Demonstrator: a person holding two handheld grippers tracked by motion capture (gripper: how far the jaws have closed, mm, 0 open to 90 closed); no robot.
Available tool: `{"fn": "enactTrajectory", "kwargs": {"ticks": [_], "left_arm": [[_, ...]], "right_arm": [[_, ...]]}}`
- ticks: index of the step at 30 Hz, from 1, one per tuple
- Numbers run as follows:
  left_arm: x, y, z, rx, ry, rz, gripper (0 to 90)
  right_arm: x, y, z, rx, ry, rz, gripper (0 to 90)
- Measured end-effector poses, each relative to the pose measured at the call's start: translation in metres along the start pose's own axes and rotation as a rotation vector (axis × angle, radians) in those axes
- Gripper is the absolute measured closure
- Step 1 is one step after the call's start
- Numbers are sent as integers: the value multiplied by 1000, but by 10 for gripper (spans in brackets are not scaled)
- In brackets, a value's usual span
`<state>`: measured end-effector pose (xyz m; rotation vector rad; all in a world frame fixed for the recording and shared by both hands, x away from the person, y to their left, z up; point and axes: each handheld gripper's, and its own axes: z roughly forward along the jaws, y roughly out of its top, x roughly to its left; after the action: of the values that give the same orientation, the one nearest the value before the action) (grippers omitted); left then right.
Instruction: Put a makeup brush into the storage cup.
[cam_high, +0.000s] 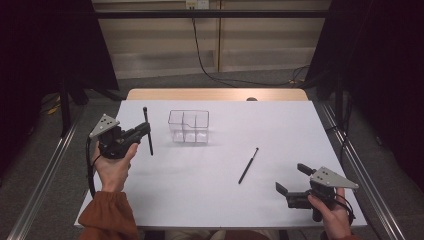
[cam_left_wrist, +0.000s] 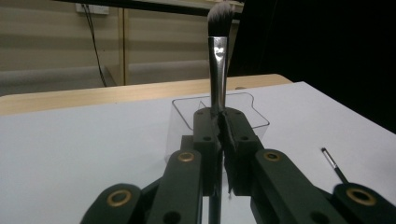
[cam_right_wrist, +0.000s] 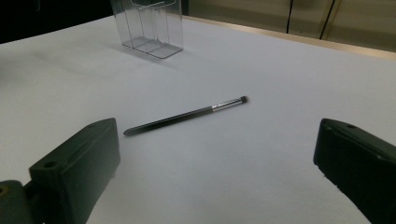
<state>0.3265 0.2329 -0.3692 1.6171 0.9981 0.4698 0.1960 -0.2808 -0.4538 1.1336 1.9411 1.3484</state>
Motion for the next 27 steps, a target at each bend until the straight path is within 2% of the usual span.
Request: {"fn": "enactTrajectory", "kwargs": {"ticks": [4,11,16,27], "left_arm": [[-4,6,4,-8,-23,2,846],[-10,14,11,-14,-34,23,846],[-12,18,16,-33,-54,6,846],[-19,32,26,-33,-73,23,845]], "right_arm": [[0,0,0,0,0,0,0],[0,0,0,0,1,-1,0],[0,0,0,1,3,-2,0],[0,0,0,1,2,-1,0]]}}
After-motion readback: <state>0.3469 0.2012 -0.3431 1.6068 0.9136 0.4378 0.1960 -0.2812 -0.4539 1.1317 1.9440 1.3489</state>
